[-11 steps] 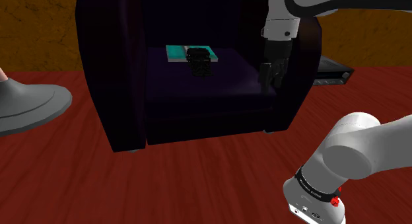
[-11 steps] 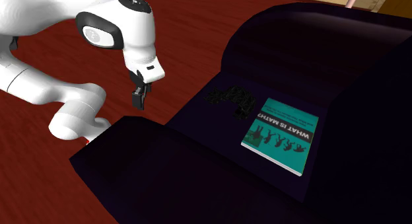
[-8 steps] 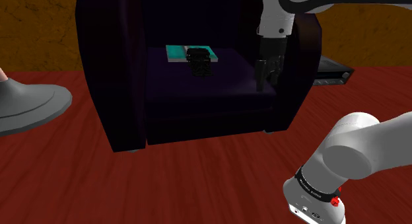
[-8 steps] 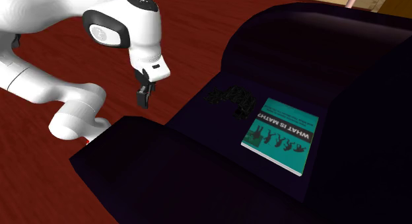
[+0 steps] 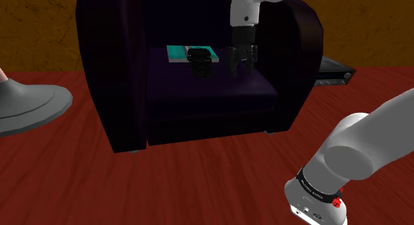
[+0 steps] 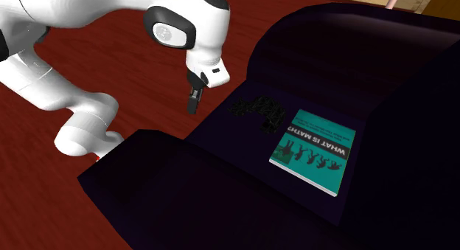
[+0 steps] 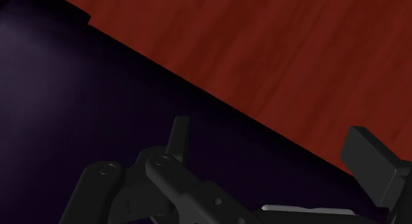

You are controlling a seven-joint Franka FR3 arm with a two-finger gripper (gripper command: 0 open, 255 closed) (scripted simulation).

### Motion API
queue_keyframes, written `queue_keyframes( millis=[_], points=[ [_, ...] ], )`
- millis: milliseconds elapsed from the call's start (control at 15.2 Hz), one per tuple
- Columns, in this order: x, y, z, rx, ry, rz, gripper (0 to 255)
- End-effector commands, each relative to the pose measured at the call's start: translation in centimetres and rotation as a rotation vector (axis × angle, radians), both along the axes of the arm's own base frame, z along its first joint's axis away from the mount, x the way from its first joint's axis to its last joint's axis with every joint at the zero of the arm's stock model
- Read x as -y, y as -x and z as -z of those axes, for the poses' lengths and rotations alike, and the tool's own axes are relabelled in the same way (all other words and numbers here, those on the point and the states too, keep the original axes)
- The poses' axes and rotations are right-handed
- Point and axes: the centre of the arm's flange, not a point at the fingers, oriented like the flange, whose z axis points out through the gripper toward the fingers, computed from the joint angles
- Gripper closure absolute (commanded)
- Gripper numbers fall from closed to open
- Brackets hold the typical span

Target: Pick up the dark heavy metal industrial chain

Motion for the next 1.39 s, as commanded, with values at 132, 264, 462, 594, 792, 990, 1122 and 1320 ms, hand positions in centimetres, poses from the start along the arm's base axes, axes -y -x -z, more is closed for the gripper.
queue_keyframes(
  millis=[132, 264, 462, 594, 792, 990, 1122, 1320],
  points=[
    [-0.9, -5.6, -0.2, -0.028, -0.022, 0.025, 0],
    [-1.3, -8.3, -0.3, -0.041, -0.033, 0.037, 0],
    [-1.8, -12.4, -0.4, -0.062, -0.049, 0.056, 0],
    [-1.9, -13.2, 0.1, -0.066, -0.052, 0.059, 0],
    [-1.9, -13.2, 1.7, -0.066, -0.052, 0.059, 0],
    [-1.9, -13.2, 3.3, -0.066, -0.052, 0.059, 0],
    [-1.9, -13.2, 3.6, -0.066, -0.052, 0.059, 0],
    [-1.8, -13.3, 3.5, -0.066, -0.052, 0.059, 255]
  ],
)
